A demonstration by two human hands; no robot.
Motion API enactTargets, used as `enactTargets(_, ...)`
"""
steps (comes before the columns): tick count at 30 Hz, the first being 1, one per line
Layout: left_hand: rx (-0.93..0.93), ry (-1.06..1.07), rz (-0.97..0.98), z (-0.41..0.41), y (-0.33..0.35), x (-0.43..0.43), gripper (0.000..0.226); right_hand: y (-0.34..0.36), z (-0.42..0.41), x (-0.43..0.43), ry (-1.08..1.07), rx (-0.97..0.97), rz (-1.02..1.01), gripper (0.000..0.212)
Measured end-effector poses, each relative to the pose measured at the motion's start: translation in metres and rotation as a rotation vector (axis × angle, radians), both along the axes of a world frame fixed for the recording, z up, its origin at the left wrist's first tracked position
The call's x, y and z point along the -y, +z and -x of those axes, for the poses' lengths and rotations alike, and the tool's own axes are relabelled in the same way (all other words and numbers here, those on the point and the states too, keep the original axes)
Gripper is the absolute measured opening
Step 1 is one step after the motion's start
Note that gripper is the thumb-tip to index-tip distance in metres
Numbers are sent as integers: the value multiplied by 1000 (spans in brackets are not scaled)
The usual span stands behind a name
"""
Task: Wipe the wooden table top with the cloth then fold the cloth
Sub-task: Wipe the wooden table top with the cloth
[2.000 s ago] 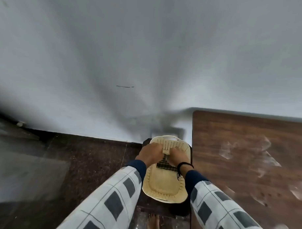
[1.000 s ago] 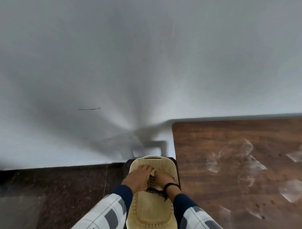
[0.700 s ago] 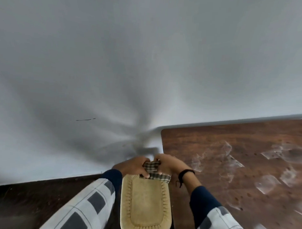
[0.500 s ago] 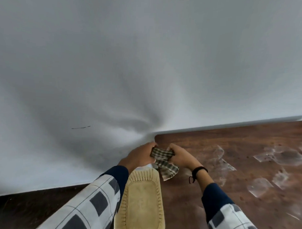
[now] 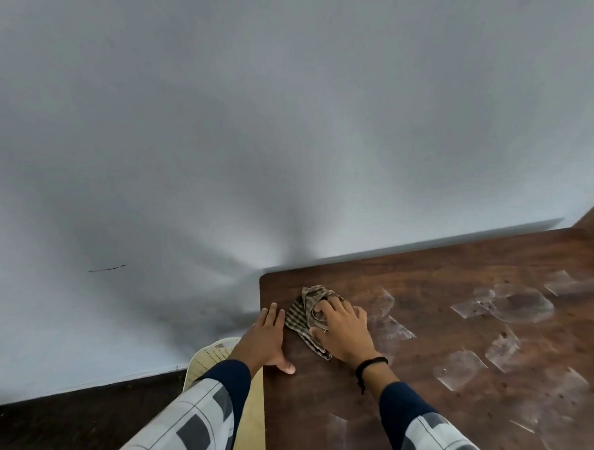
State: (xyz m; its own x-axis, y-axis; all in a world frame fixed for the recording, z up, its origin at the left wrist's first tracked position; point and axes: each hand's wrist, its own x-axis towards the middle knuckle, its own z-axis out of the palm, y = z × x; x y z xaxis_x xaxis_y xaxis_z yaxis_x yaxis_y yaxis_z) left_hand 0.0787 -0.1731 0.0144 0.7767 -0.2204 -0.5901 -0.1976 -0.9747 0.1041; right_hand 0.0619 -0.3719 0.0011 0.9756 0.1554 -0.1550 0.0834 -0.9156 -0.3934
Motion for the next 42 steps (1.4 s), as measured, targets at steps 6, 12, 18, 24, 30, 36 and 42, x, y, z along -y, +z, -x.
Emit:
enactTargets(6, -6, -37, -39, -5, -3, -6, 141, -18, -7, 3, 130, -7, 6, 67)
enactTargets(12, -34, -56, -49, -13, -1, -2, 146, -42, -2, 7, 236, 19, 96, 59)
enactTargets(18, -35, -82, -114, -15, -8, 7, 148, -43, -21, -11, 107, 62, 44, 72)
enactTargets(24, -23, -82, -67, -23, -9, -1, 160, -54, -27, -17, 128, 71, 125, 60)
enactTargets(30, -17, -84, -56, -29, -7, -4, 165, -49, -38, -34, -62, 34, 104, 59)
enactTargets(36, -3, -80, -12, -26, -3, -8, 163, -60, -33, -14, 65, 107, 147, 59)
enactTargets(42, 18, -76, -64, -25, -5, -2, 165, -48, -50, -33, -190, 20, 112, 57)
